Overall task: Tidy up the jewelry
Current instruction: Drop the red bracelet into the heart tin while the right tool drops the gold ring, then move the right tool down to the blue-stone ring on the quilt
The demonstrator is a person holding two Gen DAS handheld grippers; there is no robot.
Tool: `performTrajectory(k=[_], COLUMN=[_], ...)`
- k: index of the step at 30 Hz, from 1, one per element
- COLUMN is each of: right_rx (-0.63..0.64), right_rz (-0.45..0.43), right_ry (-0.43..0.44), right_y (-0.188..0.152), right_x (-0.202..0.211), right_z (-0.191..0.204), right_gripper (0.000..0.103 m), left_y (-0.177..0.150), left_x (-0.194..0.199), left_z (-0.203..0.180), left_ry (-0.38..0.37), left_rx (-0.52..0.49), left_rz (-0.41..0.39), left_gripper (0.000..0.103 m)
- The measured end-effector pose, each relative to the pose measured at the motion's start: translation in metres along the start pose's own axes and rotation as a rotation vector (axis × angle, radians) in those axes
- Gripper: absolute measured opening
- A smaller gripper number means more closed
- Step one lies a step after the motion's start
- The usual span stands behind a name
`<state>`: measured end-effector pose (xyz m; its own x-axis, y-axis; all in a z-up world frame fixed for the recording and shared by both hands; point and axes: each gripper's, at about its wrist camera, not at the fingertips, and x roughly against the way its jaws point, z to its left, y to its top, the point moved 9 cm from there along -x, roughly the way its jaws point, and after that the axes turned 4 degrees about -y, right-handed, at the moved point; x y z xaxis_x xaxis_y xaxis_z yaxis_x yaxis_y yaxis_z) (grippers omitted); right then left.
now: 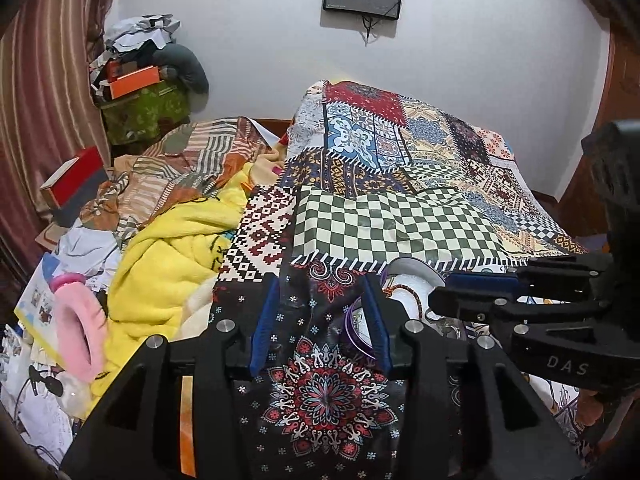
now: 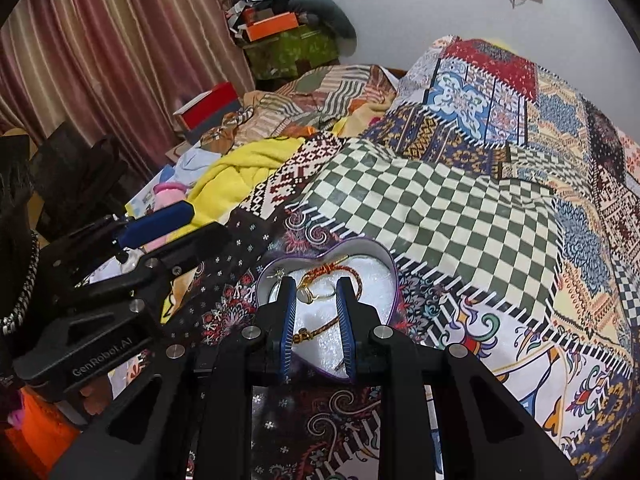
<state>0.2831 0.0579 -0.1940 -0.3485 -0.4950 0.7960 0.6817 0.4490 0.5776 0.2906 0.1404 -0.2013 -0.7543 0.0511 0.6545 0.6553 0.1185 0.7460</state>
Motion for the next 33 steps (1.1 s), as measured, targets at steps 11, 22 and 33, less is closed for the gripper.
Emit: performTrajectory(k=[11,22,33], right_rx=[-0.038,-0.103,-0.169], right_rz=[-0.07,-0.159,-0.188], right_ry=[-0.055,-0.167,-0.256], right_y=[0.006,-0.007,-0.038], right_x=[0.043,0.116,0.162], right_z=[-0.022,-0.067,-0.109], right_gripper=[0.021,0.021,0.027], left_y=[0.011,0.022,0.009], left_x=[0.019,0.049,0.048], left_z=[-0.027,-0.085,-0.15], left_ry=[-0.013,-0.073,-0.141], left_rx=[-0.052,-0.117,-0.187], left_rz=[-0.022,-0.06,-0.017], left_gripper=[0.041,0.049,0.053])
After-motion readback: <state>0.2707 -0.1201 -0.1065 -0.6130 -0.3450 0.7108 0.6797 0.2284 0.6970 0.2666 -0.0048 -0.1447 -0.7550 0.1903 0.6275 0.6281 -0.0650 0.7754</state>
